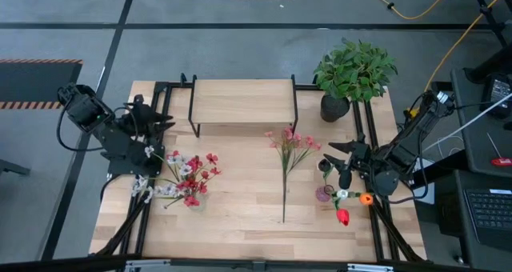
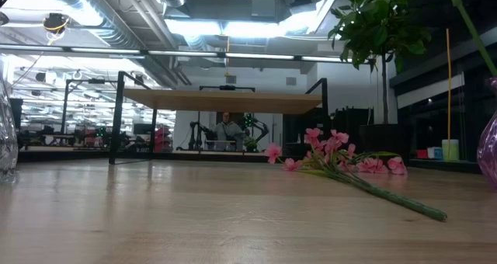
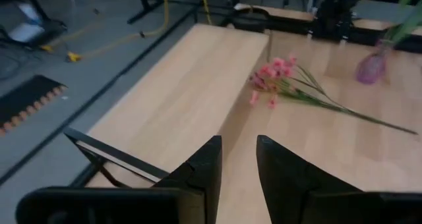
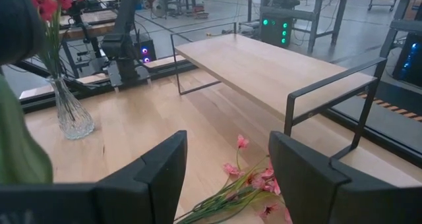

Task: Pick and place flowers into a vace then onto a shelf
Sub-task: Move the transparent vase to the middle of the table

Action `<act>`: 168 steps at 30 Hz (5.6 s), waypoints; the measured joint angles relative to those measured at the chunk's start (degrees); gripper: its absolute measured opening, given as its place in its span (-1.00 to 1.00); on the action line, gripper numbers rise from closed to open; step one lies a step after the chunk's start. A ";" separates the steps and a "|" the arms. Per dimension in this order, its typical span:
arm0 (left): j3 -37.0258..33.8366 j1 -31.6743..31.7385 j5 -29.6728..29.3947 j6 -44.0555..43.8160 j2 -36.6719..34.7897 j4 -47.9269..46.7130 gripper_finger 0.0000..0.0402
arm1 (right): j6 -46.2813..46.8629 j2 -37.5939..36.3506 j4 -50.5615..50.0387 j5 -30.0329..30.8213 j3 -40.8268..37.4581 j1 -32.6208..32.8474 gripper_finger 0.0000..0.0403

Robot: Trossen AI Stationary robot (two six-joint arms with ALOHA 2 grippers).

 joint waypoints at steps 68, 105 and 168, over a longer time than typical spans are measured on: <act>-0.11 2.25 41.51 -0.49 13.26 -2.62 -0.71 | 1.77 9.27 1.87 -0.07 0.00 0.00 0.08; -29.14 8.28 23.19 17.34 -3.75 29.08 -0.99 | -1.00 9.25 1.98 -0.08 0.00 0.02 0.08; -45.75 -8.37 39.89 5.58 -12.29 47.14 -0.26 | -2.47 9.25 3.10 -0.04 0.00 0.00 0.08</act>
